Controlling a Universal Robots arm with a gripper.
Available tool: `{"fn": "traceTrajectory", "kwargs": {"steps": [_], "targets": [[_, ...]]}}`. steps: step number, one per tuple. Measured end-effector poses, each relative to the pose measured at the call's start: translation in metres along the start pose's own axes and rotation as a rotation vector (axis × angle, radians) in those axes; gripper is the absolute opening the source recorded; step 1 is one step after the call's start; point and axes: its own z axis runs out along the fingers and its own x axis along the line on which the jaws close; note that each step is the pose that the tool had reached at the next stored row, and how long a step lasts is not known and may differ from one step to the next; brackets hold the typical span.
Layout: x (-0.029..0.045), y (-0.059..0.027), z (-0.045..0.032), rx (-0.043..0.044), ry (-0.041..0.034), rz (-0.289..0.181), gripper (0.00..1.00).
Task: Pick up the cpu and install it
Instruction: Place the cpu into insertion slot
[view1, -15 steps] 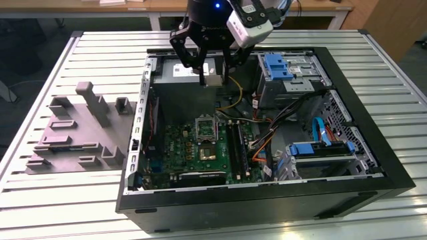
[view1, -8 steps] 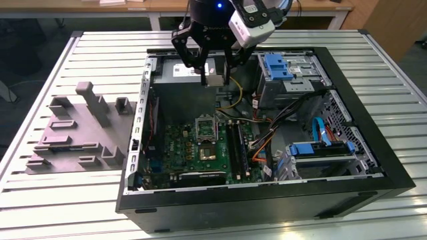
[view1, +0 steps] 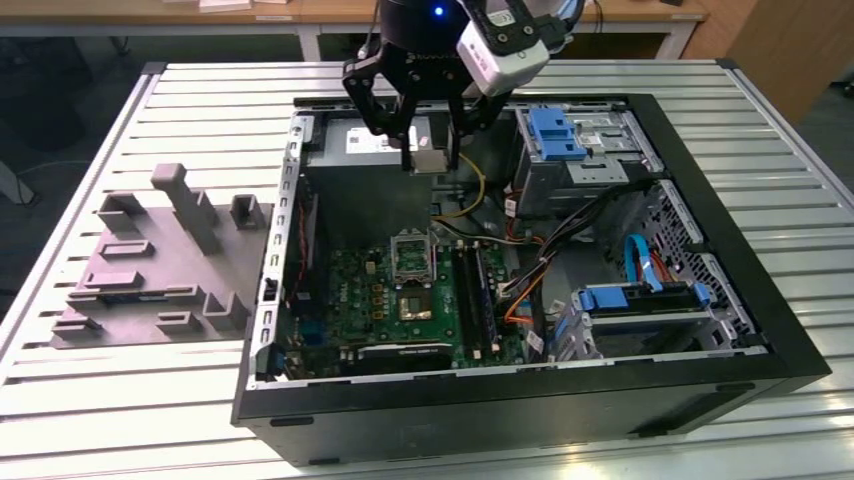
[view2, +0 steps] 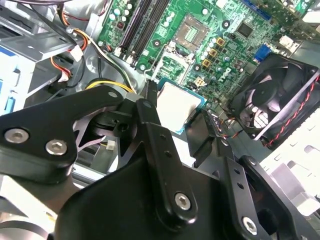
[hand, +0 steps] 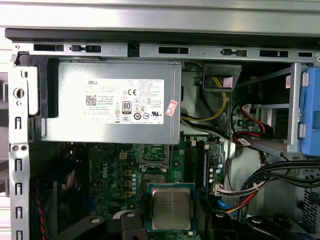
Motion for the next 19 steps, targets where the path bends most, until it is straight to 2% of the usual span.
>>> {"fn": "traceTrajectory", "kwargs": {"steps": [7,19], "targets": [[0.0033,-0.0022,0.0041,0.0001,0.0000,0.000,0.47],[0.0034,-0.0048,0.0096,-0.0019,0.0001,0.000,0.47]]}}
